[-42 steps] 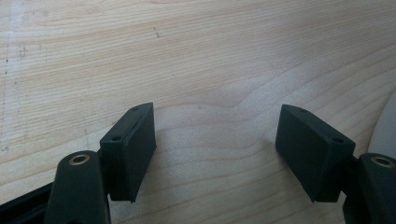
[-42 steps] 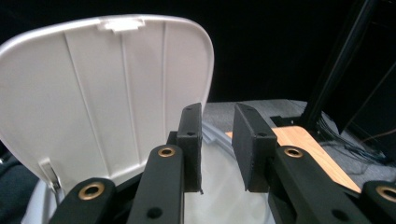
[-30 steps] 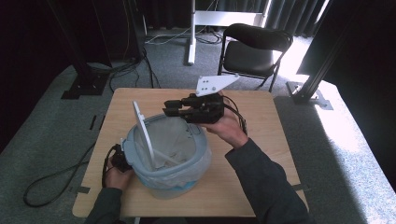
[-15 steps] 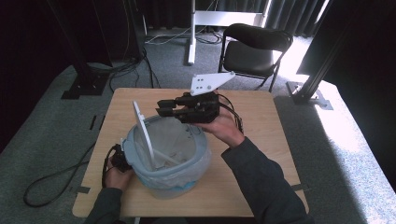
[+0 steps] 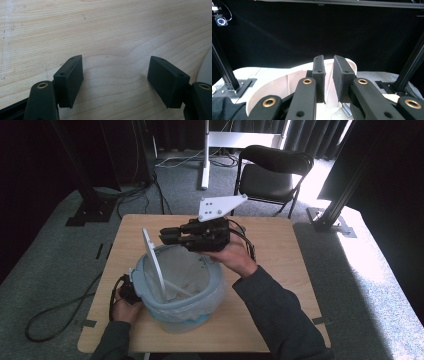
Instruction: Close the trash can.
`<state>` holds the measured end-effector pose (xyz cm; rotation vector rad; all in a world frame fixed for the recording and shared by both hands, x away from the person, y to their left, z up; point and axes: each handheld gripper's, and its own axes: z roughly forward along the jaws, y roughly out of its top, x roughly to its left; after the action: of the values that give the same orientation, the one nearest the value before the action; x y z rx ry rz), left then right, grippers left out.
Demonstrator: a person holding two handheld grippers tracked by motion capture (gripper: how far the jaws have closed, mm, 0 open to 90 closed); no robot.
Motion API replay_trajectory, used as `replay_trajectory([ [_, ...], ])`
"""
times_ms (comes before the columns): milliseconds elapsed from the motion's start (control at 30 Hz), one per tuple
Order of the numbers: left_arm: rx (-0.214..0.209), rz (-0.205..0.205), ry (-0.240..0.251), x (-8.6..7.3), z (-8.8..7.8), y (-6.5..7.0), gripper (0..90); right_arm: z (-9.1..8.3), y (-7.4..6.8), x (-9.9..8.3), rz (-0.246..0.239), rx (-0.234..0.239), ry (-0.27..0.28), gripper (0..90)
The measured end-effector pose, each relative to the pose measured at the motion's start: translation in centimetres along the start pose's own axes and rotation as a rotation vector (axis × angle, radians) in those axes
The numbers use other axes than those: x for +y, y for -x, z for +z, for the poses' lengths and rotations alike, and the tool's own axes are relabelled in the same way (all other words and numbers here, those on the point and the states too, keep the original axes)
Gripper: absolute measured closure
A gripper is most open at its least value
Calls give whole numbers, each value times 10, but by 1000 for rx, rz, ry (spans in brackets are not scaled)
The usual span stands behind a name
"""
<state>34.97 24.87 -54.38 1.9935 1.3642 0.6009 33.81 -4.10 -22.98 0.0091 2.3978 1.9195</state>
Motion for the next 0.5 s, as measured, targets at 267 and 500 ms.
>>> replay_trajectory([
  [267,0,0,0,0,0,0,288,8,-5,4,-4,24,2,805],
  [500,0,0,0,0,0,0,288,21,-11,9,-13,47,-10,808],
])
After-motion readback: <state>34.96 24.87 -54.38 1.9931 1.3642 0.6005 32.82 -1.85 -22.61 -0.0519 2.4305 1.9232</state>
